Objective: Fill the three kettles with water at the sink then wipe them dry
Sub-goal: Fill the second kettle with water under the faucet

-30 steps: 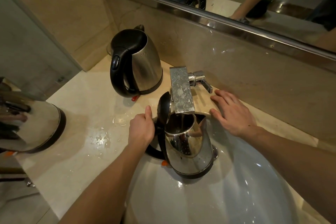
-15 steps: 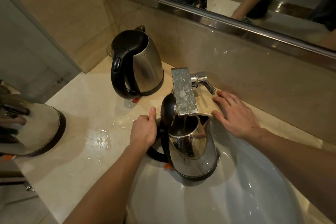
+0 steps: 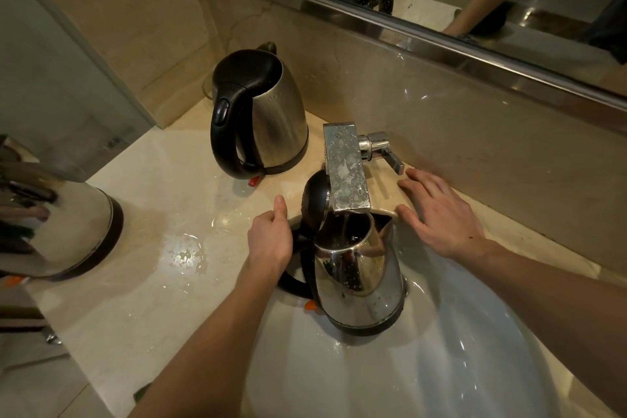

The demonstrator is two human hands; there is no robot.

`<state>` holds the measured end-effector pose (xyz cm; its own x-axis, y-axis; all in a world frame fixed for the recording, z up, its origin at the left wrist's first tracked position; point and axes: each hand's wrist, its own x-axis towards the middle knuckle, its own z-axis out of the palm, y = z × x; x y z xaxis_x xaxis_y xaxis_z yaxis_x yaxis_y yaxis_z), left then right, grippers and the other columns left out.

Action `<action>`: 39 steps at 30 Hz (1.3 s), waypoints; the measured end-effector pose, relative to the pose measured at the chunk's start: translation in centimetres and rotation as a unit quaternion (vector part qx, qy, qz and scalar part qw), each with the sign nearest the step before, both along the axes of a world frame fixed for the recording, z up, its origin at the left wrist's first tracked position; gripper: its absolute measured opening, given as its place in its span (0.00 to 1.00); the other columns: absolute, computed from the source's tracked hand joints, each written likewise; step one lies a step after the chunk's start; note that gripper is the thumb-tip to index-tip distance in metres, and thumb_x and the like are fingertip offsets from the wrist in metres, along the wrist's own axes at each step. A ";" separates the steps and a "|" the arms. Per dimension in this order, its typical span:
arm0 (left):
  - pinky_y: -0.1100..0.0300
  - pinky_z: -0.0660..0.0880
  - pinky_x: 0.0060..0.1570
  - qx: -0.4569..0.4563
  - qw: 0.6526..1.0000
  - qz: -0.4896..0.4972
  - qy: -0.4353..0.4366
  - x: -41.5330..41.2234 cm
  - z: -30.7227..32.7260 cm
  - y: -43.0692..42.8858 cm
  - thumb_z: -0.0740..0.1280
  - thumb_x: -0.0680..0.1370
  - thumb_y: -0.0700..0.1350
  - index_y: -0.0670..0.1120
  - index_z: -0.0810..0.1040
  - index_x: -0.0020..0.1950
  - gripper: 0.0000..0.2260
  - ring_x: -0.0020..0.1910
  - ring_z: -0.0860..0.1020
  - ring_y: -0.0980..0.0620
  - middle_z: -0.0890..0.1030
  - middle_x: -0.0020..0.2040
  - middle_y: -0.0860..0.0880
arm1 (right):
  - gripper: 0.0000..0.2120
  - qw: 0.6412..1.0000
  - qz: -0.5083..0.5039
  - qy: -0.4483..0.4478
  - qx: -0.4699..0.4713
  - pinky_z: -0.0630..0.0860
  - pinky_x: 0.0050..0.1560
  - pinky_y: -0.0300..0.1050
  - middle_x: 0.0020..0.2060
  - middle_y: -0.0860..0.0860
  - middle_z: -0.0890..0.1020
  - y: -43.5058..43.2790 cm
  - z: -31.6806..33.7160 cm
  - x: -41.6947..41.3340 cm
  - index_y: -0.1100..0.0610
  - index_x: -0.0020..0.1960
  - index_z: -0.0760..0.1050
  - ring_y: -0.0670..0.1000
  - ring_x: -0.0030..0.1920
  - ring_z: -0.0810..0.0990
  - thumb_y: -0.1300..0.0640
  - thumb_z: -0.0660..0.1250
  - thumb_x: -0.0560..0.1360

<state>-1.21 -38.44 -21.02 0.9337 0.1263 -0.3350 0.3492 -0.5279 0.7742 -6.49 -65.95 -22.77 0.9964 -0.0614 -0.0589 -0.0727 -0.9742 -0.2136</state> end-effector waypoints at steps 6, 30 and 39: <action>0.54 0.68 0.42 -0.022 1.000 0.017 -0.003 -0.1 0.1 -0.1 0.50 0.85 0.56 0.43 0.65 0.33 0.25 0.34 0.69 0.50 0.68 0.31 0.46 | 0.33 1.000 0.001 -0.006 0.001 0.62 0.72 0.51 0.75 0.47 0.62 -0.2 -0.2 0.0 0.49 0.74 0.63 0.50 0.75 0.57 0.34 0.42 0.76; 0.49 0.72 0.44 -0.021 0.998 0.053 -0.005 -0.1 -0.4 -0.3 0.50 0.85 0.55 0.43 0.65 0.35 0.24 0.35 0.70 0.47 0.68 0.33 0.44 | 0.32 1.000 -0.001 -0.013 0.001 0.61 0.72 0.50 0.75 0.47 0.63 -0.2 -0.4 0.0 0.49 0.73 0.64 0.50 0.74 0.57 0.35 0.44 0.77; 0.48 0.73 0.47 -0.022 0.998 0.057 -0.008 -0.2 -0.5 -0.2 0.49 0.85 0.56 0.42 0.66 0.36 0.24 0.37 0.72 0.46 0.72 0.35 0.42 | 0.28 1.000 0.003 -0.013 0.003 0.60 0.72 0.48 0.75 0.47 0.62 -0.2 -0.3 -0.1 0.49 0.74 0.63 0.49 0.75 0.56 0.37 0.48 0.79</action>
